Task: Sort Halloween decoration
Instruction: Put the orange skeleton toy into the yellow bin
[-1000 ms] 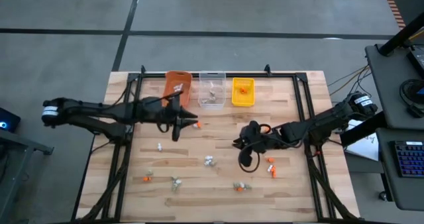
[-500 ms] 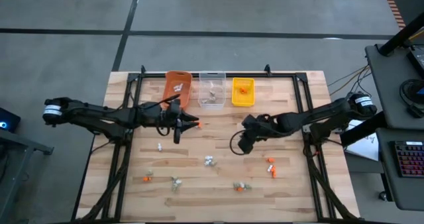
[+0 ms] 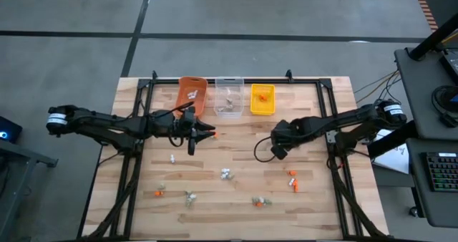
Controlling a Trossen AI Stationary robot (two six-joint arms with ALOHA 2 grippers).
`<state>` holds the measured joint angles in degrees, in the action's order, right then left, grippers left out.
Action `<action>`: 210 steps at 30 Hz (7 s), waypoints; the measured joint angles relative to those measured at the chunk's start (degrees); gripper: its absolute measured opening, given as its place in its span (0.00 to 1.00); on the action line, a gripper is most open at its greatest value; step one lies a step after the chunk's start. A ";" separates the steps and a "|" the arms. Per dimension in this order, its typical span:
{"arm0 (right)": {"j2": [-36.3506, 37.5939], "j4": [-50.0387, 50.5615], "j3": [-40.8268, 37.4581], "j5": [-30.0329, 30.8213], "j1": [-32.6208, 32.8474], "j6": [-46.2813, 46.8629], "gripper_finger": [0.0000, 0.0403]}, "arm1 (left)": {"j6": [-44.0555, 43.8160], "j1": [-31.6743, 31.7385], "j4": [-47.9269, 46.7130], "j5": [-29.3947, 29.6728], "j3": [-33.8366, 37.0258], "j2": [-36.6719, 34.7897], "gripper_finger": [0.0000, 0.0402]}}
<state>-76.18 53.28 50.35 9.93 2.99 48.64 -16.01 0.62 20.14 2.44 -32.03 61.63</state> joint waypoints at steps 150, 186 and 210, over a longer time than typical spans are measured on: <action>-17.90 -20.16 24.53 -4.76 -22.44 -56.77 0.03 | -1.03 -2.09 0.01 -0.06 -0.07 0.02 0.20; -28.88 -45.95 9.24 27.77 -5.49 -47.19 0.03 | 15.55 -2.96 -4.92 9.13 -0.09 -8.72 0.20; -30.77 -45.42 11.19 27.13 -12.09 -45.33 0.03 | 17.29 -2.88 -14.67 10.72 -0.17 -16.83 0.20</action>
<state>-106.96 7.85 61.54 37.06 -9.10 3.31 1.28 -2.26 5.48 13.16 -32.21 44.80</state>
